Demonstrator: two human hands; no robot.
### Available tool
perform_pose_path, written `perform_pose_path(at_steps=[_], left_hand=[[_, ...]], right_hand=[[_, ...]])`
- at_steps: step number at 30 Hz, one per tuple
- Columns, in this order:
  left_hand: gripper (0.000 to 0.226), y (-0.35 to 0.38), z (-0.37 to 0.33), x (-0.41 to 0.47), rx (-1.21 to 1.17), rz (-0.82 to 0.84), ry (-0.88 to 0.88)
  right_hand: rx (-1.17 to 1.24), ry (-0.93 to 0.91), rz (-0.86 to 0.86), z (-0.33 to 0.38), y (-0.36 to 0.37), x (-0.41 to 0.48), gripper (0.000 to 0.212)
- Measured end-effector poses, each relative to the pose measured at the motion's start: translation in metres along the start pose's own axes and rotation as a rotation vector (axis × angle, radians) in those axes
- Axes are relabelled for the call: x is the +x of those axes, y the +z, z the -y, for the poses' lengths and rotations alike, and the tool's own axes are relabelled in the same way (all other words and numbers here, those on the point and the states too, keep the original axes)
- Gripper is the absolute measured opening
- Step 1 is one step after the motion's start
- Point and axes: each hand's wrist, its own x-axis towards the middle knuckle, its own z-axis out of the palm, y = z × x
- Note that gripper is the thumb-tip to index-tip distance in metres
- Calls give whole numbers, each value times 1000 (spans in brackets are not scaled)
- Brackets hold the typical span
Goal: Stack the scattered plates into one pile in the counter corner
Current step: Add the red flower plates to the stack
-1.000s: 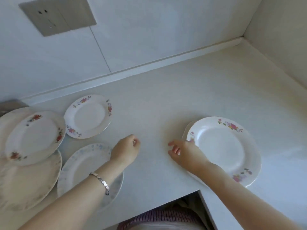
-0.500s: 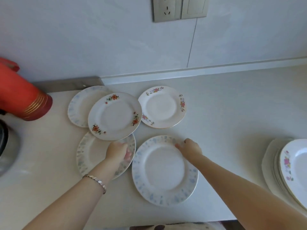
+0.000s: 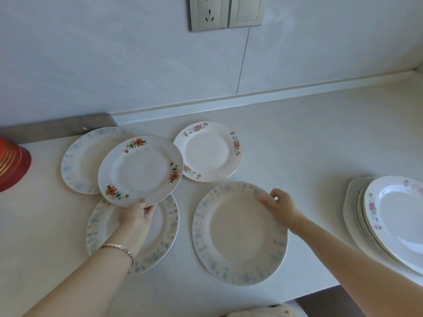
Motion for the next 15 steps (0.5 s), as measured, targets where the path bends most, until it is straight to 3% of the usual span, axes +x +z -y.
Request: perform_pose_path(at_steps=[7,15], left_hand=[[31,16,17,-53,208,288,102],[32,108,99,-123,382,544,77]], right_hand=[[269,67,-291,-31,-59,-21,36],[448,209,-747,-90,-186,-55,37]])
